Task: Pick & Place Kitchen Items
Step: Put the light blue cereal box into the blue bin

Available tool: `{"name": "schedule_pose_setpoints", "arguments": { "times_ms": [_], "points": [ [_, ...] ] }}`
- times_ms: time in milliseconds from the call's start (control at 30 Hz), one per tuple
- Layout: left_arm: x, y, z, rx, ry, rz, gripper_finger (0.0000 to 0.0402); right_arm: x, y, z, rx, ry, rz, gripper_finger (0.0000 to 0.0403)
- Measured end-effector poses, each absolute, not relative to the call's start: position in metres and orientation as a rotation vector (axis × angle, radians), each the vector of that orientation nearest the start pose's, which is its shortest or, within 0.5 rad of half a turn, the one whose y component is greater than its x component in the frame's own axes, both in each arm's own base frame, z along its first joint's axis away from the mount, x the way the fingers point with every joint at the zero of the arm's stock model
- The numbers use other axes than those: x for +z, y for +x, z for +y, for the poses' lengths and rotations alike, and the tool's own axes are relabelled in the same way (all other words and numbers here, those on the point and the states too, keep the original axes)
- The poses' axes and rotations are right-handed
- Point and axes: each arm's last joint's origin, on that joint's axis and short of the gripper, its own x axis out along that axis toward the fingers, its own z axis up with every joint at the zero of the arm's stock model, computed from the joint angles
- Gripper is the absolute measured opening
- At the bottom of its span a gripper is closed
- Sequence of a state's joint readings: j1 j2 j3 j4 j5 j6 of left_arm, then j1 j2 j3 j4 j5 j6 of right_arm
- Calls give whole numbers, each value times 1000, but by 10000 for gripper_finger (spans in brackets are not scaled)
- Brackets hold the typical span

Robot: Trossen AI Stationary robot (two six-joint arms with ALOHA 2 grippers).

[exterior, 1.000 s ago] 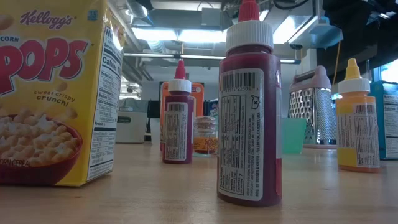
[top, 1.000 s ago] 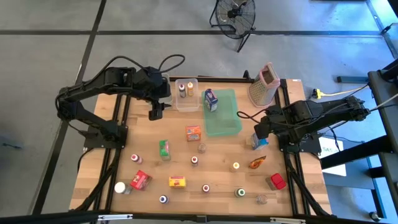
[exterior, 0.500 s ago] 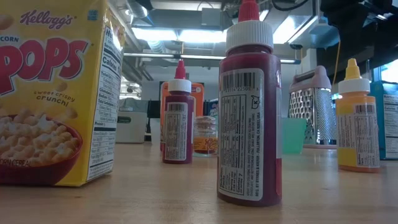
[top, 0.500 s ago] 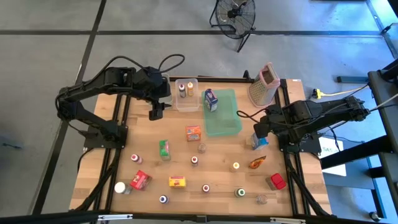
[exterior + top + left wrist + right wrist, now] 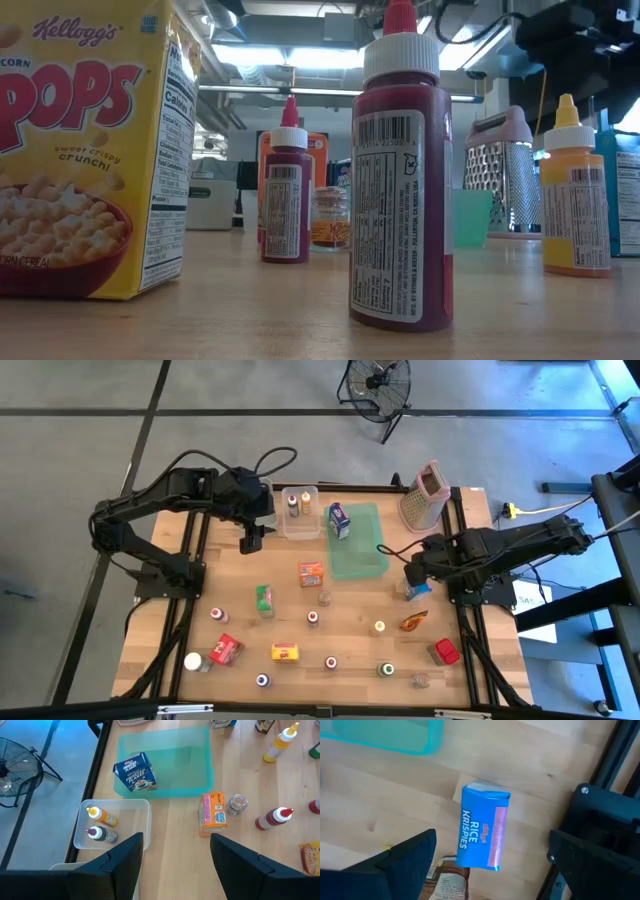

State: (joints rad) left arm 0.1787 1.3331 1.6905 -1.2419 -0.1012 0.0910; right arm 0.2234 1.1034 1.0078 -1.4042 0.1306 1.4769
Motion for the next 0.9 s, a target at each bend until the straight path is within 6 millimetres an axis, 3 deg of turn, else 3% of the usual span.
{"name": "schedule_pose_setpoints", "arguments": {
  "times_ms": [233,900],
  "points": [
    [427,223,43,209,51,897,226,256,156,32,-981,930,1209,387],
    [427,223,43,211,47,897,226,215,159,33,-933,975,1191,387]
  ]
}}
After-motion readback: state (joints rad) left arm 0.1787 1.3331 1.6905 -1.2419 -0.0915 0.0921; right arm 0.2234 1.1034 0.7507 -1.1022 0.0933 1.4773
